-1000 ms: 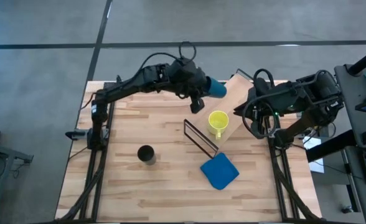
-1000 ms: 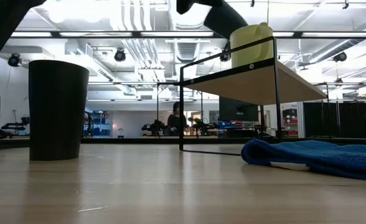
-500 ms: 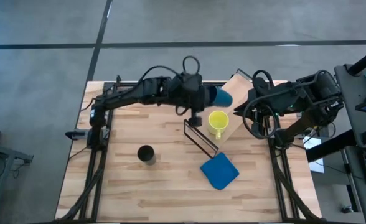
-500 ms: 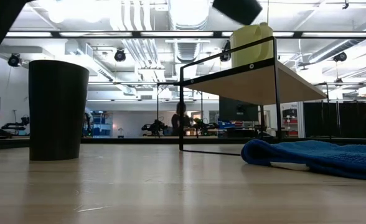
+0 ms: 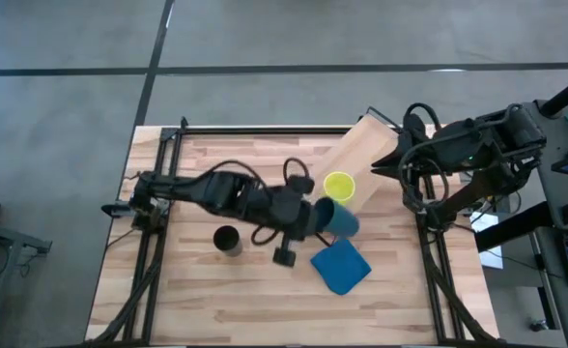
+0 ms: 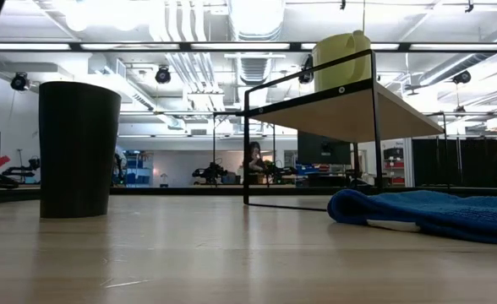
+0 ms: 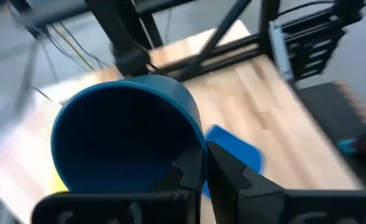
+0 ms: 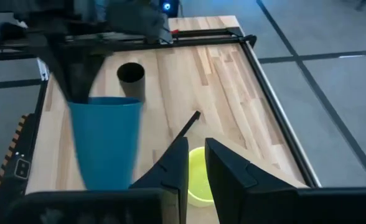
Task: Stack small to large cups/mugs on shelf
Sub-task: Put the blue cup on the shelf
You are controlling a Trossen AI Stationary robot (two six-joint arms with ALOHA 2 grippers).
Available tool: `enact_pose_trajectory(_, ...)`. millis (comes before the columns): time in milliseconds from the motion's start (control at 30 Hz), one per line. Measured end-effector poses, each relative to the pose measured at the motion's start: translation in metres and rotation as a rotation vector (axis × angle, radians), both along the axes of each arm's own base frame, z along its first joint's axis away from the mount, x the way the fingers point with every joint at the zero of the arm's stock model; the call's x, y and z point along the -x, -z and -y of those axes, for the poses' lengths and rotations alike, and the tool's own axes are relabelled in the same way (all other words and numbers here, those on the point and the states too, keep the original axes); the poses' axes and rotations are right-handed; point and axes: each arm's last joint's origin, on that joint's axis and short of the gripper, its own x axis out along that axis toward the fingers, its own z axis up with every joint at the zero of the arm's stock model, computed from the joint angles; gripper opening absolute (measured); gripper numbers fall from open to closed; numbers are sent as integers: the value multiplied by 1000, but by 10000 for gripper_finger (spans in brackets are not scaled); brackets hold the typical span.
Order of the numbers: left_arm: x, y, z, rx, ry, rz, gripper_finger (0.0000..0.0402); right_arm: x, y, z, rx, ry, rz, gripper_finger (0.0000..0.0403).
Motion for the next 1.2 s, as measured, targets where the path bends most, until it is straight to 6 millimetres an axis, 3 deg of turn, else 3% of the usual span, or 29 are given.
enact_pose_trajectory(300,13,27,5,365,-257,-341,0,-3,3,-1,6,-5,-19,47)
enact_pose_trajectory(467,2,47,16,503,-249,-477,0,-20,18,-13,-125,-206,-137,47)
enact_pose_trajectory(867,-47,139,24,482,-358,-729,0,-62,77,-41,-138,-301,-404,47)
enact_pose_trajectory(1033,-58,163,24,476,-402,-777,0,-75,96,-48,-132,-313,-413,47)
enact_pose_trajectory(1200,-66,181,23,463,-421,-810,0,-76,109,-50,-128,-303,-467,47)
